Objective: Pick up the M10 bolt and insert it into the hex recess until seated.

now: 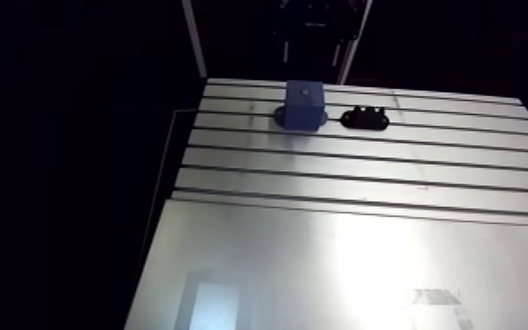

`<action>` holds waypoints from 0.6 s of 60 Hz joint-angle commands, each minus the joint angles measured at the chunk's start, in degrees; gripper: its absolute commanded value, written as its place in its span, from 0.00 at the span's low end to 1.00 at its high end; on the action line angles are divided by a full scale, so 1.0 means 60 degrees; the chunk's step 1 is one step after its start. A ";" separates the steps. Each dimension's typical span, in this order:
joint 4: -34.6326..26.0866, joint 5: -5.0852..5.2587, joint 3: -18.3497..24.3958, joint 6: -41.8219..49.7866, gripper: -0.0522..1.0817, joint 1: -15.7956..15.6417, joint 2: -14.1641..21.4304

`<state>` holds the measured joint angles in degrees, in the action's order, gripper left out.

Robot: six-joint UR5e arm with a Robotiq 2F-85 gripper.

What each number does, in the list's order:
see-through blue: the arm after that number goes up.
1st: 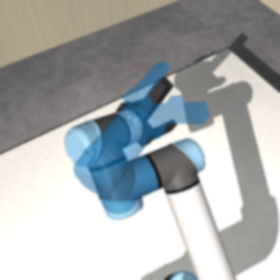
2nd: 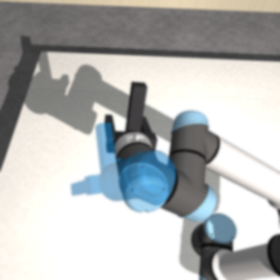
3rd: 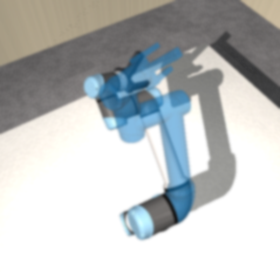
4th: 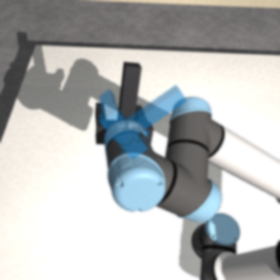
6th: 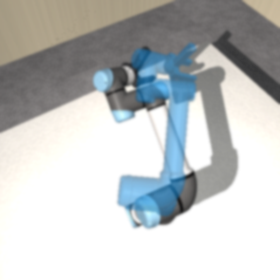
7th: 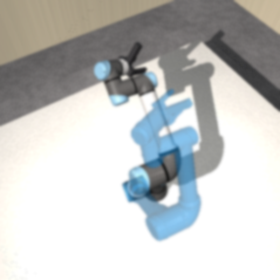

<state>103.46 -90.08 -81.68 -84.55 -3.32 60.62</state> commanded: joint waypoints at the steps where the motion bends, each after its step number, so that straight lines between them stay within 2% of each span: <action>1: -0.0009 0.0034 -0.0028 0.0022 0.77 -0.0004 -0.0005; 2: -0.0009 0.0035 -0.0030 0.0022 0.82 -0.0004 -0.0018; 5: 0.0005 0.0021 -0.0030 0.0022 0.86 -0.0004 -0.0020; 12: 0.0057 0.0021 -0.0043 -0.0017 0.92 -0.0004 -0.0035; 19: 0.0631 -0.0006 -0.0114 -0.0066 0.99 -0.0074 -0.0035; 36: 0.0723 -0.0008 -0.0192 -0.0081 1.00 -0.0107 -0.0062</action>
<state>107.09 -90.07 -82.53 -84.97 -3.84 60.39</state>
